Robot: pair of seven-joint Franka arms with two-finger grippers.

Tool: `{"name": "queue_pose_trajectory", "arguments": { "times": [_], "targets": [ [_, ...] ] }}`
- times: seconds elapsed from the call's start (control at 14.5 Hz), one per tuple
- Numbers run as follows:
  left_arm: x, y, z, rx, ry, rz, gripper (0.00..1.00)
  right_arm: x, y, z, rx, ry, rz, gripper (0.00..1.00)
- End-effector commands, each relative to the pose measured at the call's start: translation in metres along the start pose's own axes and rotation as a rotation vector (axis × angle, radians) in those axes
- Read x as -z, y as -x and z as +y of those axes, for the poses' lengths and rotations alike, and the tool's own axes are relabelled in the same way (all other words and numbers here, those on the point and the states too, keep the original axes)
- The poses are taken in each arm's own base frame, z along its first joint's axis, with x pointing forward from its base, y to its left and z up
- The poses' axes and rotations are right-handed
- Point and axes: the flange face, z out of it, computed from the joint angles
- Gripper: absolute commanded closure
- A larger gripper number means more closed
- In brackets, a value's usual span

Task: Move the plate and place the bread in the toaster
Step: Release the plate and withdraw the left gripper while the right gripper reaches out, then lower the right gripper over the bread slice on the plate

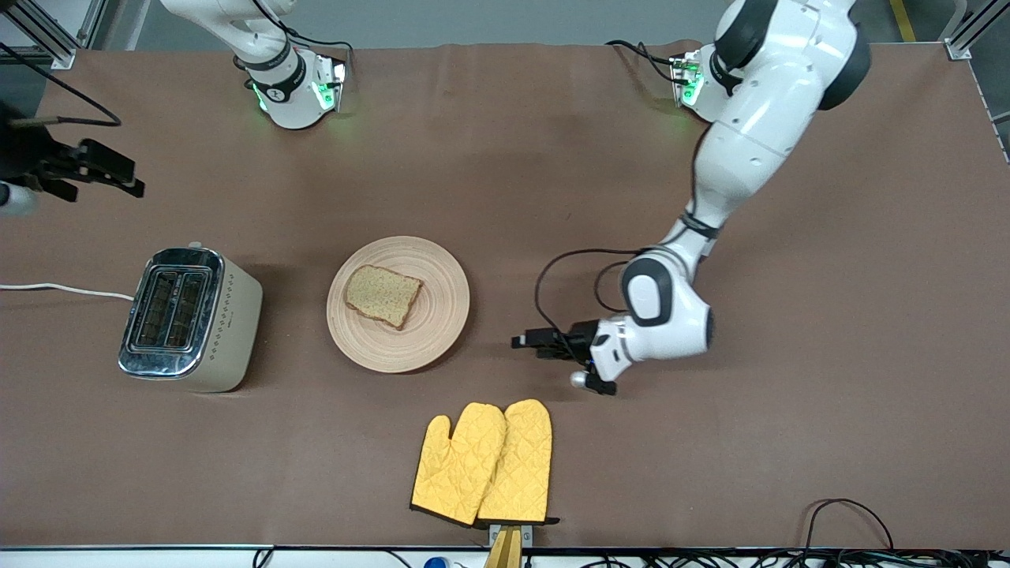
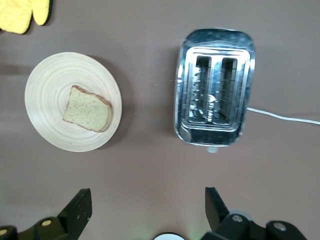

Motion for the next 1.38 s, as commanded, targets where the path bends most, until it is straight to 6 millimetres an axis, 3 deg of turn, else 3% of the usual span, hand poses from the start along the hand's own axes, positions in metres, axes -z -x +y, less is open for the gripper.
{"name": "queue_pose_trajectory", "arguments": {
  "times": [0.0, 0.21, 0.34, 0.55, 0.83, 1.1, 1.17, 1.31],
  "targets": [
    [0.097, -0.009, 0.023, 0.016, -0.127, -0.055, 0.00, -0.044, -0.014, -0.009, 0.006, -0.032, -0.018, 0.00],
    [0.189, -0.013, 0.039, -0.031, -0.288, -0.091, 0.00, -0.093, -0.027, -0.034, -0.025, -0.032, 0.009, 0.00],
    [0.251, -0.011, 0.035, -0.083, -0.448, -0.106, 0.00, -0.122, -0.039, -0.070, -0.081, -0.023, -0.007, 0.00],
    [0.327, -0.002, 0.036, -0.114, -0.607, -0.114, 0.00, -0.176, -0.058, -0.114, -0.165, -0.005, -0.028, 0.00],
    [0.402, 0.016, 0.073, -0.170, -0.818, -0.070, 0.00, -0.254, -0.064, -0.146, -0.279, 0.015, -0.018, 0.00],
    [0.448, 0.037, 0.104, -0.099, -0.853, 0.007, 0.00, -0.322, -0.069, -0.159, -0.336, 0.052, -0.063, 0.00],
    [0.457, 0.047, 0.122, -0.111, -0.892, 0.013, 0.00, -0.338, -0.068, -0.169, -0.348, 0.067, -0.075, 0.00],
    [0.468, 0.069, 0.150, -0.033, -0.980, 0.032, 0.00, -0.360, -0.066, -0.166, -0.356, 0.074, -0.082, 0.00]
  ]
}}
